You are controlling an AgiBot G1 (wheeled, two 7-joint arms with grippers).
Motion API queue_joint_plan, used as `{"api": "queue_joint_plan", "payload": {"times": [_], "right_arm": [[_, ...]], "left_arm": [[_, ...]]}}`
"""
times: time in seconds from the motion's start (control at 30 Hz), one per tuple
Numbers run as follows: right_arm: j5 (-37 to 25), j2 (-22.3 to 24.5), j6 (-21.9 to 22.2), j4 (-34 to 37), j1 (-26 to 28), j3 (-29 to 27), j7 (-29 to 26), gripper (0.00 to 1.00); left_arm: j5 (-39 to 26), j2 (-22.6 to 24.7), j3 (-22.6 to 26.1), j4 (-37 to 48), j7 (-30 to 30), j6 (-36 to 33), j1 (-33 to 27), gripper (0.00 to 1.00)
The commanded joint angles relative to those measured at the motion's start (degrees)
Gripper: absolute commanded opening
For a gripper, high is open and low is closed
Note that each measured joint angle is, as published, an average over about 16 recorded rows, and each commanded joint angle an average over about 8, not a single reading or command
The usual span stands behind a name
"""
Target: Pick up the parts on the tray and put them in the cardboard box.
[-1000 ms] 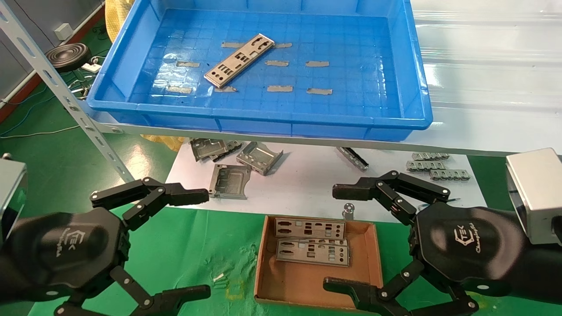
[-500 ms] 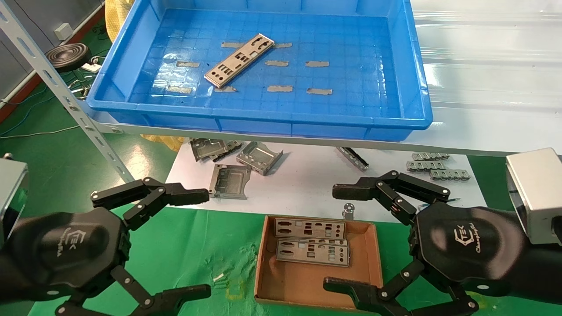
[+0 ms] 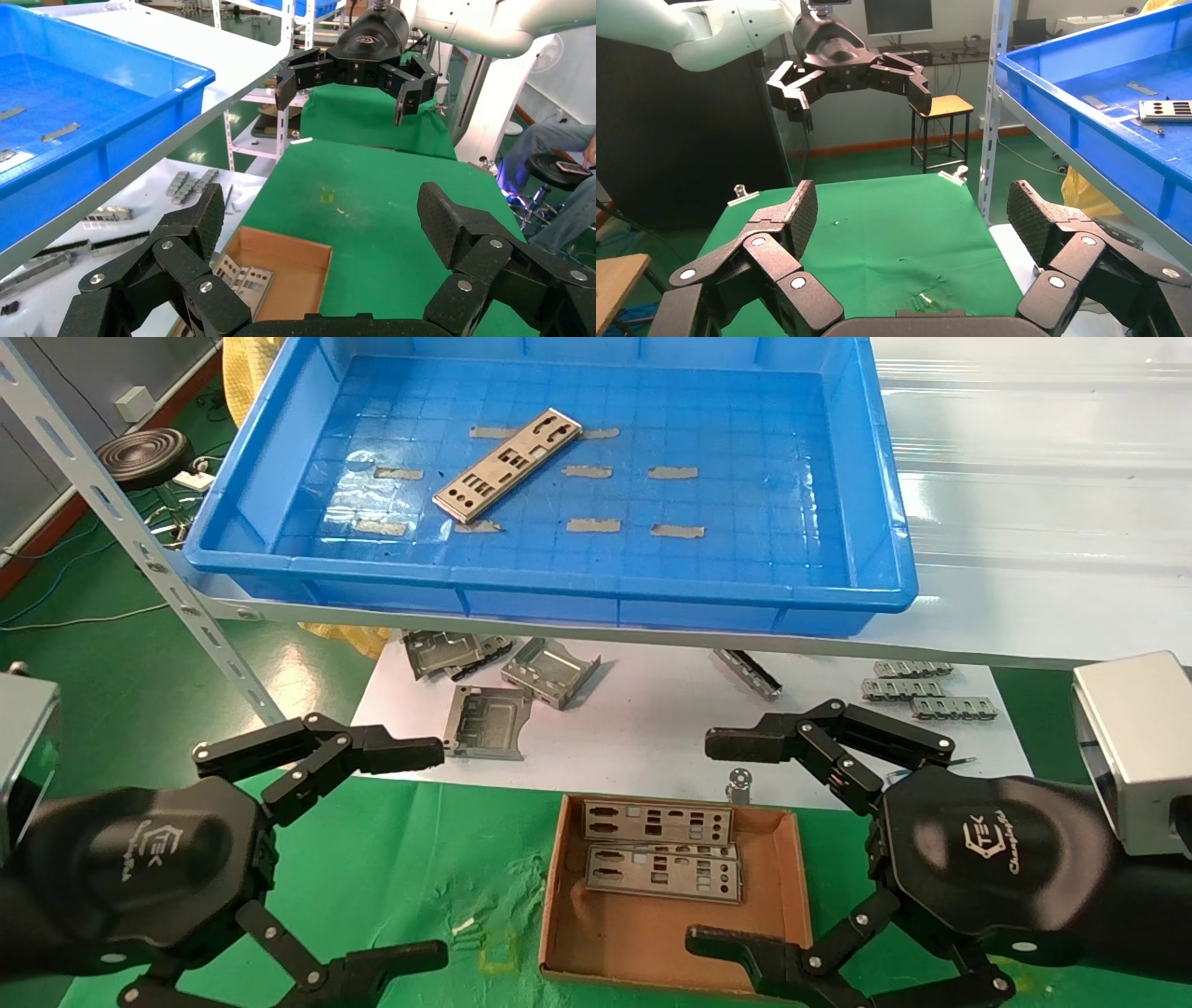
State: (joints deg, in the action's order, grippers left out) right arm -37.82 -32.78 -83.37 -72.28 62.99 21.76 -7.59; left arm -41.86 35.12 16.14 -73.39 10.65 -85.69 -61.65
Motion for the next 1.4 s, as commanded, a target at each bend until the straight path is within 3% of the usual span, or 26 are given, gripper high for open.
{"api": "queue_joint_plan", "payload": {"times": [0.03,0.87,1.13,1.4], "right_arm": [[0.00,0.00,0.00,0.00,0.00,0.00,0.00,1.00],[0.00,0.00,0.00,0.00,0.00,0.00,0.00,1.00],[0.00,0.00,0.00,0.00,0.00,0.00,0.00,0.00],[0.00,0.00,0.00,0.00,0.00,0.00,0.00,0.00]], "left_arm": [[0.00,0.01,0.01,0.01,0.00,0.00,-0.01,1.00],[0.00,0.02,0.02,0.03,0.00,0.00,-0.01,1.00],[0.00,0.02,0.02,0.03,0.00,0.00,-0.01,1.00],[0.00,0.02,0.02,0.03,0.00,0.00,-0.01,1.00]]}}
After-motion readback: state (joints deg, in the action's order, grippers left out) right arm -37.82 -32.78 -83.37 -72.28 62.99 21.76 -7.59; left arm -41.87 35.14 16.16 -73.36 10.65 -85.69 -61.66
